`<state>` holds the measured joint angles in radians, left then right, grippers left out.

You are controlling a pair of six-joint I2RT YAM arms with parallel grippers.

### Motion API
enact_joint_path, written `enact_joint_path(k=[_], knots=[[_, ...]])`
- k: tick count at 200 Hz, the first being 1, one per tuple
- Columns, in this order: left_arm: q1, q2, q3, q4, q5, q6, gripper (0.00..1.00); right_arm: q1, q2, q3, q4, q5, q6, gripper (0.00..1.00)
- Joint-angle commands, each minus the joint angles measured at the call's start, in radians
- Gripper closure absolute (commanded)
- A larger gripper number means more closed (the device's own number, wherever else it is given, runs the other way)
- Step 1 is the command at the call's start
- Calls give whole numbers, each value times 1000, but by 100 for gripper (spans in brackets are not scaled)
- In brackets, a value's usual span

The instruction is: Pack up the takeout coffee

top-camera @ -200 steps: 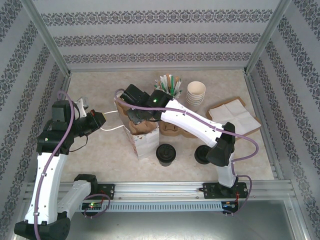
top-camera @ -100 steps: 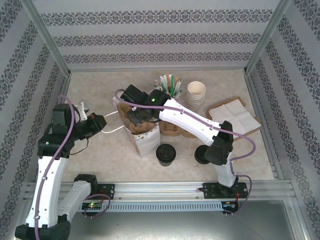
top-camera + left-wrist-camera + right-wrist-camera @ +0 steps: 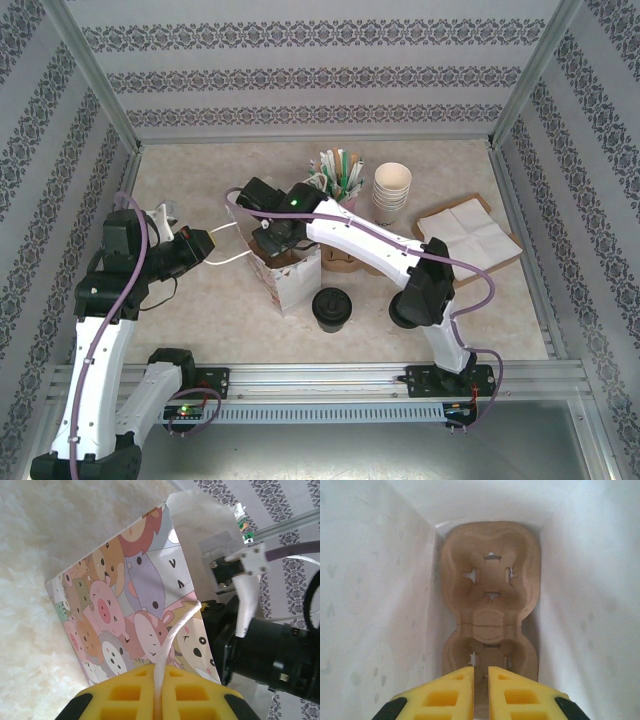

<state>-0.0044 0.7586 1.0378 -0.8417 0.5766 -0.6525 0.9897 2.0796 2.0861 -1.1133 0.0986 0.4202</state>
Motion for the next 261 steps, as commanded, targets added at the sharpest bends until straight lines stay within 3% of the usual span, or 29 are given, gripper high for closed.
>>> enact_joint_path(k=[1,183,224,261], knots=[[4,-17,-8,40,26,-15,90,-12,22,41,-31,-20,-6,84],[5,-32,-19,79,33,-40,84,-28,59,49,-8,-42,-32,85],[4,-30,-13,92,27,-45,71,-28,48,45,0,-42,-36,85],[4,-22,-5,105,28,-50,66,-27,41,42,4,-39,-38,85]])
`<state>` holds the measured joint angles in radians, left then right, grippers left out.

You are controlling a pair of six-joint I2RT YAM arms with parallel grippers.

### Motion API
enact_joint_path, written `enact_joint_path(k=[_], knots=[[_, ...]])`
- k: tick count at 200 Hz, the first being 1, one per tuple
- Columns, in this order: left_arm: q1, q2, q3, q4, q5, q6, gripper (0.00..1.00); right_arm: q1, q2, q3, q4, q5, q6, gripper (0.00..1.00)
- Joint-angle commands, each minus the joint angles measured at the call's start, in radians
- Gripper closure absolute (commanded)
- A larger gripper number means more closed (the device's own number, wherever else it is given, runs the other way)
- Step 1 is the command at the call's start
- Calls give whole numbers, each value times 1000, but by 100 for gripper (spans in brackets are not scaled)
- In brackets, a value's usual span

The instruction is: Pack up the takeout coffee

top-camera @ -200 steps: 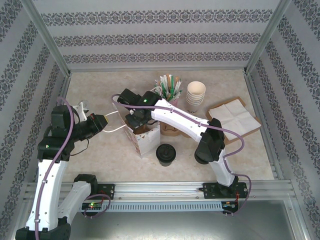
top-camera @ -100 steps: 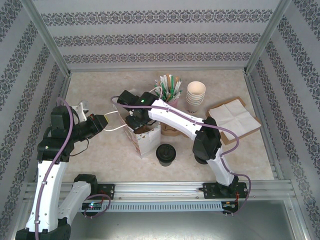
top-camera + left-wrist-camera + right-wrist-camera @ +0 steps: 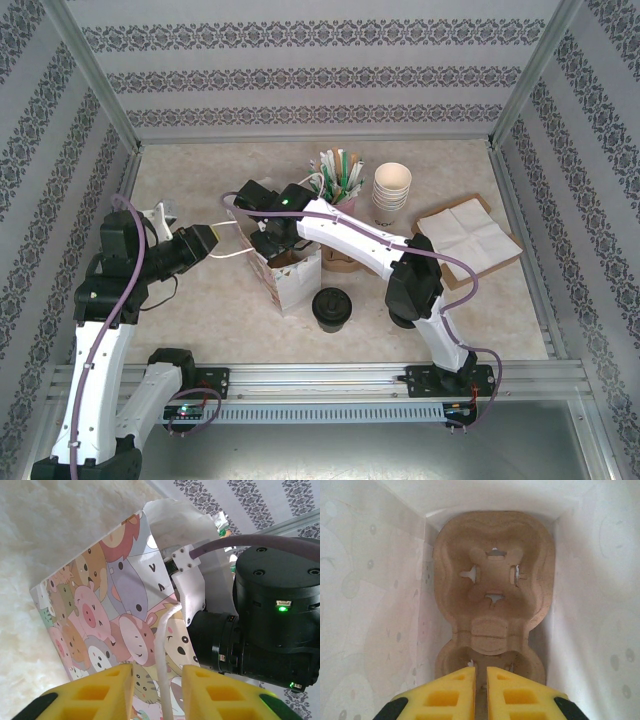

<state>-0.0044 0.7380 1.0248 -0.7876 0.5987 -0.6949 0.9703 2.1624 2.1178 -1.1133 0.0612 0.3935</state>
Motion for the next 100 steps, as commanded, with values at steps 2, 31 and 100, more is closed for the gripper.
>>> enact_joint_path(k=[2,31,100], knots=[[4,-2,8,51,5,-6,66,-8,-42,11,5,-3,-12,85],[4,-1,13,54,1,-5,61,-9,-44,10,8,0,-13,85],[5,-2,-1,56,8,-5,69,-19,-15,-28,34,-14,-19,85]])
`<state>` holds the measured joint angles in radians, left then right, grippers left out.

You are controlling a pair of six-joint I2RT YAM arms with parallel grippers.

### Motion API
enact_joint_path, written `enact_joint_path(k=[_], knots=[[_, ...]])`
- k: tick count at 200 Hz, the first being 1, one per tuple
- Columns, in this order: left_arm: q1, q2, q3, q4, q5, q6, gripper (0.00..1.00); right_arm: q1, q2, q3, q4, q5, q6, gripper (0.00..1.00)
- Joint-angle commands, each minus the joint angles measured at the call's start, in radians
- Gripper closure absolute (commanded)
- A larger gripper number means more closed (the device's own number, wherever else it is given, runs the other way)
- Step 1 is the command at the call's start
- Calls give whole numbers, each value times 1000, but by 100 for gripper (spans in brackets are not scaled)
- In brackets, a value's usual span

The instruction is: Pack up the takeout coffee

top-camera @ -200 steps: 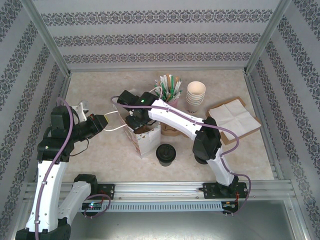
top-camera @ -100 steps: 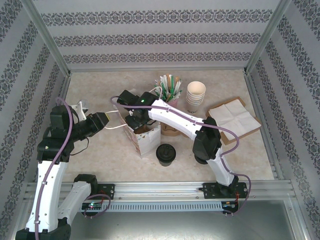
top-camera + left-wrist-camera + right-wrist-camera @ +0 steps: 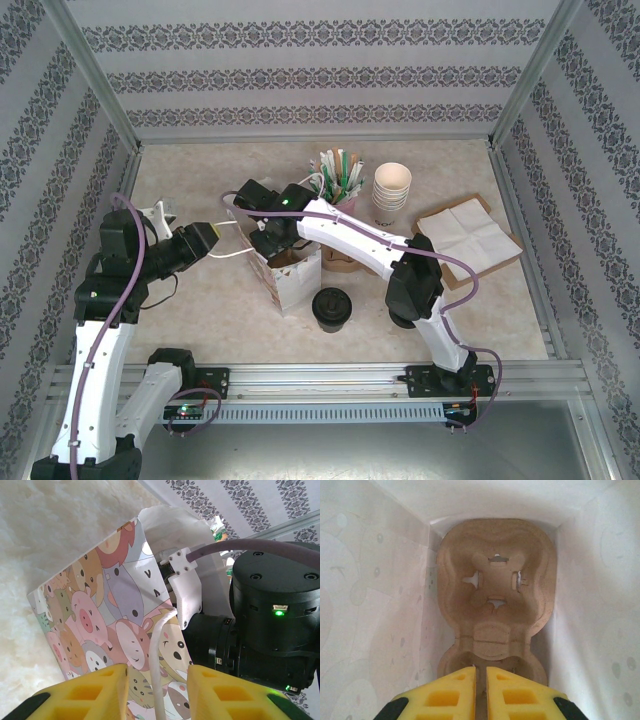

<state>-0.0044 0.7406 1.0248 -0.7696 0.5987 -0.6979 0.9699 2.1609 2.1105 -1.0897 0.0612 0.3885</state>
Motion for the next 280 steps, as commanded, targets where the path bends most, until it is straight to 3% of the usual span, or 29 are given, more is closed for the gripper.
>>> enact_joint_path(k=[1,96,280], knots=[[4,-4,-1,39,7,-3,69,-19,-12,-22,11,-15,-14,85],[4,-1,-7,31,6,-3,93,-40,49,-81,88,-16,-51,87],[4,-10,-17,17,-2,-8,95,-36,163,-194,215,-96,-10,89]])
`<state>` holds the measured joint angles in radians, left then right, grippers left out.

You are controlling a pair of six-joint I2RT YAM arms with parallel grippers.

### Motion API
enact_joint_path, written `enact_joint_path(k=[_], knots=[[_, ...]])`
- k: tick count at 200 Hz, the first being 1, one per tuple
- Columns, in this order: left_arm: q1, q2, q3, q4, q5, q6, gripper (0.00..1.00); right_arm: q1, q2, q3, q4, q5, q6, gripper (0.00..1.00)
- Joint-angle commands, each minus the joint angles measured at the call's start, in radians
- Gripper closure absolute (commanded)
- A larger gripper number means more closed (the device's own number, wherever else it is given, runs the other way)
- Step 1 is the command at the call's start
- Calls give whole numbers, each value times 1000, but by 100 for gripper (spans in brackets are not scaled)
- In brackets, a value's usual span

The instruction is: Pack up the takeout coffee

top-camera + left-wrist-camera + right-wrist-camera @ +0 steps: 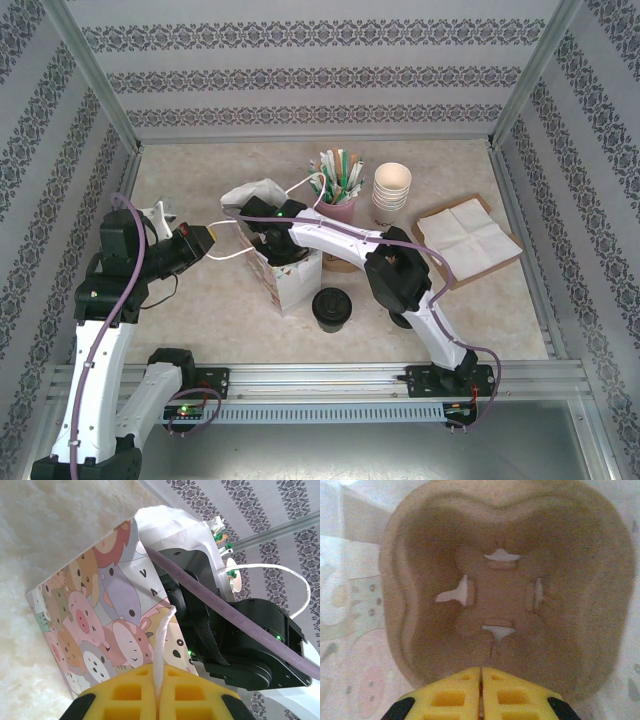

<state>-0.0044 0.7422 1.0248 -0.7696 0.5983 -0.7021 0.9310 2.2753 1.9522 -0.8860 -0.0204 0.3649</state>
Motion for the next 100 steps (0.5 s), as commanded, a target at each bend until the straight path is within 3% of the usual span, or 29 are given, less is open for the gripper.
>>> enact_joint_path(k=[1,100], knots=[[4,-12,-17,17,-2,-4,95,3,49,-37,12,-14,14,89],[5,-18,-15,9,-4,0,95,6,-71,22,6,78,5,81]])
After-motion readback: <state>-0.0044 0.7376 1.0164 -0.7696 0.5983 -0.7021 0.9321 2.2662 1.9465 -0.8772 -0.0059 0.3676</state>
